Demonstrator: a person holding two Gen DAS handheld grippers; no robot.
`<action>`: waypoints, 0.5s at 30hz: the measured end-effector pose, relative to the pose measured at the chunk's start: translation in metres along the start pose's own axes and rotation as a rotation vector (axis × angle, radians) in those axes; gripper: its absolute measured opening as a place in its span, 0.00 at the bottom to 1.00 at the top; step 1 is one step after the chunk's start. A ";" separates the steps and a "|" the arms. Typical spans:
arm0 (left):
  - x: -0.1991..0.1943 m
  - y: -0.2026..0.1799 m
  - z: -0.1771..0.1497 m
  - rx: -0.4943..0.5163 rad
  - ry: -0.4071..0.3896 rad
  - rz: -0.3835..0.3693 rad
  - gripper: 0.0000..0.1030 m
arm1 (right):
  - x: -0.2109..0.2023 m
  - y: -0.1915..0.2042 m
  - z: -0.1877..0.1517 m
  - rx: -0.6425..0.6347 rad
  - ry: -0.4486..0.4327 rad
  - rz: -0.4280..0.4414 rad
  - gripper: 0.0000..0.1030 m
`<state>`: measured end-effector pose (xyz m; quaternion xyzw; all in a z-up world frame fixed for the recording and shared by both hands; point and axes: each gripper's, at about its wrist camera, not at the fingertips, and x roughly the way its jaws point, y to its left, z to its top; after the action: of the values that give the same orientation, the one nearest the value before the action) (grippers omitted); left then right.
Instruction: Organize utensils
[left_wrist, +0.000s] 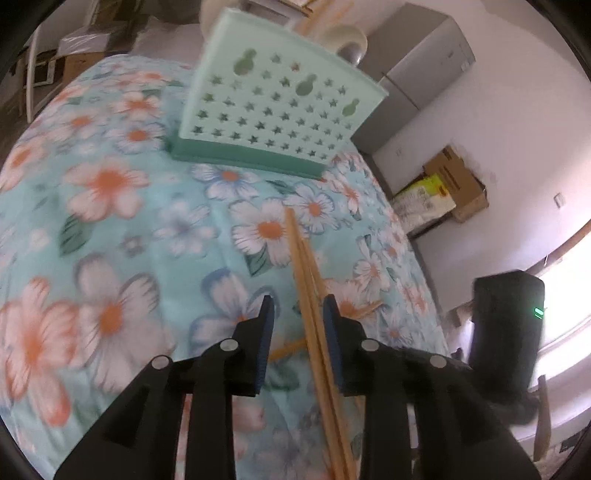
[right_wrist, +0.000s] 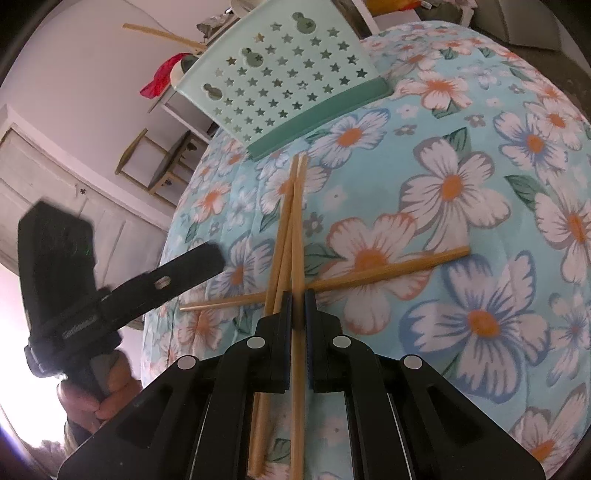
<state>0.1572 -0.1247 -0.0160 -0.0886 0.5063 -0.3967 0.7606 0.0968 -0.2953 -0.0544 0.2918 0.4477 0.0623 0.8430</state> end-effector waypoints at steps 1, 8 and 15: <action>0.004 0.001 0.002 -0.003 0.007 0.010 0.25 | -0.001 0.000 0.000 -0.001 -0.002 -0.002 0.05; 0.032 0.017 0.016 -0.085 0.053 -0.044 0.25 | -0.007 -0.014 -0.001 0.030 -0.015 -0.027 0.05; 0.046 0.012 0.021 -0.097 0.085 -0.088 0.25 | -0.010 -0.024 -0.006 0.067 -0.023 -0.003 0.05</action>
<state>0.1887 -0.1543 -0.0451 -0.1304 0.5521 -0.4082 0.7152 0.0822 -0.3157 -0.0627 0.3201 0.4404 0.0427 0.8377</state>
